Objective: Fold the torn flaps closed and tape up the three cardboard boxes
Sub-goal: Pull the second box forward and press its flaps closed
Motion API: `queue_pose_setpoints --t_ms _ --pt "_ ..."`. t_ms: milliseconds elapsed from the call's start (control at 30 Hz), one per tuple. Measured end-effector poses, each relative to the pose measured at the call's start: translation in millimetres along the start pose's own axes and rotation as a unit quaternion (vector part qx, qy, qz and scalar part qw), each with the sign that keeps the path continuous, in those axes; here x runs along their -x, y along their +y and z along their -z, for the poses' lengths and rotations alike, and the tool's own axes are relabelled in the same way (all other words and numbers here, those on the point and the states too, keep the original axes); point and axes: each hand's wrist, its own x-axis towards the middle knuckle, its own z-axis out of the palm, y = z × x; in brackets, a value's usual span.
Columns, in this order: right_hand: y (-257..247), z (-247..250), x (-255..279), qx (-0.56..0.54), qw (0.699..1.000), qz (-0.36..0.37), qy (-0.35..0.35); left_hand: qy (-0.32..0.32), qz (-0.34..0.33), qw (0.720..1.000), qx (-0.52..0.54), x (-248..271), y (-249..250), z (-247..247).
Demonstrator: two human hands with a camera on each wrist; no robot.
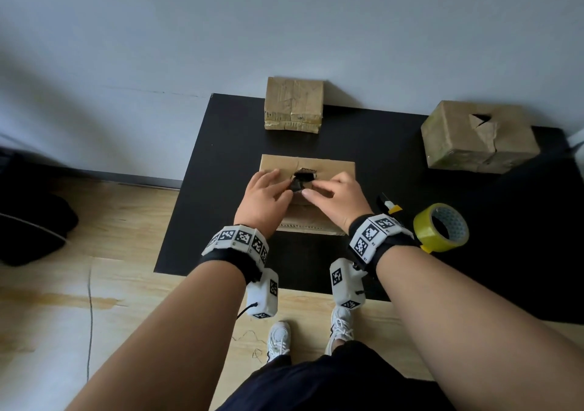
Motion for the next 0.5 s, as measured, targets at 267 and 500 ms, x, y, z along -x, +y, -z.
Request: queue_pose_setpoints --t_ms 267,500 --pt "-3.0 -8.9 -8.5 0.05 0.998 -0.002 0.035 0.028 -0.054 0.984 -0.167 -0.3 1.3 1.3" --pt "-6.2 -9.7 -9.7 0.106 0.993 0.034 0.026 0.054 -0.08 0.969 -0.229 -11.9 7.4 -4.5"
